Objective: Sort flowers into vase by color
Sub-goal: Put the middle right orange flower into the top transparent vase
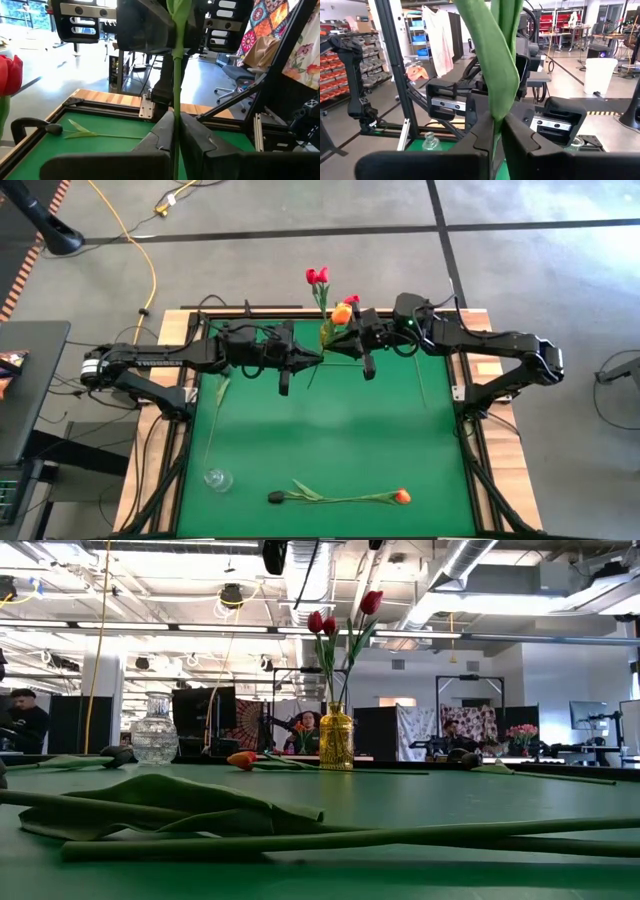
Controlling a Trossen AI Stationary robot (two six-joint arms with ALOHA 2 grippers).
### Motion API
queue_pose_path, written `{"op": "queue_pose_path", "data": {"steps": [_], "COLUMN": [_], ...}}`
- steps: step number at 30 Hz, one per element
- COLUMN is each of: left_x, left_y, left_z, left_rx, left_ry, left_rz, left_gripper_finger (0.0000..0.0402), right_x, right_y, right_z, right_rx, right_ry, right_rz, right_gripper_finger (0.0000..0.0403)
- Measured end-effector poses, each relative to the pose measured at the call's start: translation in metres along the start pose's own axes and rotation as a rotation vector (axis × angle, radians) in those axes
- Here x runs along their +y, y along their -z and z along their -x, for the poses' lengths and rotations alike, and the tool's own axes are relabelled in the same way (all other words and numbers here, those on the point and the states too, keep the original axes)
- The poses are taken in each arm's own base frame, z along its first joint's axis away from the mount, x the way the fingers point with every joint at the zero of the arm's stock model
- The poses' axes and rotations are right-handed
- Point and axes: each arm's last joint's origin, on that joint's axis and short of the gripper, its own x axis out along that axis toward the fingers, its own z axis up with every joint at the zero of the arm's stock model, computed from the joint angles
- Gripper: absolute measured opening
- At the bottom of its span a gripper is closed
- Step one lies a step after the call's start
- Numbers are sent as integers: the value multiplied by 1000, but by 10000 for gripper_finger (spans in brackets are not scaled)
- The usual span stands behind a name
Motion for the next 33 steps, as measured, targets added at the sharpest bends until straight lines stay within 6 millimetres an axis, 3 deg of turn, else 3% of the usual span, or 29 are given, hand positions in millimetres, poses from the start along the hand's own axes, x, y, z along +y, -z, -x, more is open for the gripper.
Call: {"op": "queue_pose_path", "data": {"steps": [5, 10, 17, 25, 33], "left_x": [4, 10, 28, 56, 77], "left_y": [-1, -4, -28, -39, -29], "left_z": [1, 4, 34, 81, 140], "left_rx": [-4, -16, -110, -67, -52], "left_ry": [-22, -40, -147, -365, -690], "left_rz": [2, 6, -23, -59, -52], "left_gripper_finger": [2, 1, 0, 0, 0], "right_x": [0, -3, -10, -16, -14], "right_y": [0, -1, -6, 5, 14], "right_z": [0, 2, 13, 19, 18], "right_rx": [0, -4, 6, 116, 197], "right_ry": [0, 10, 50, 85, 84], "right_rz": [0, 2, -11, -141, -180], "right_gripper_finger": [98, 174, 264, 271, 270]}}
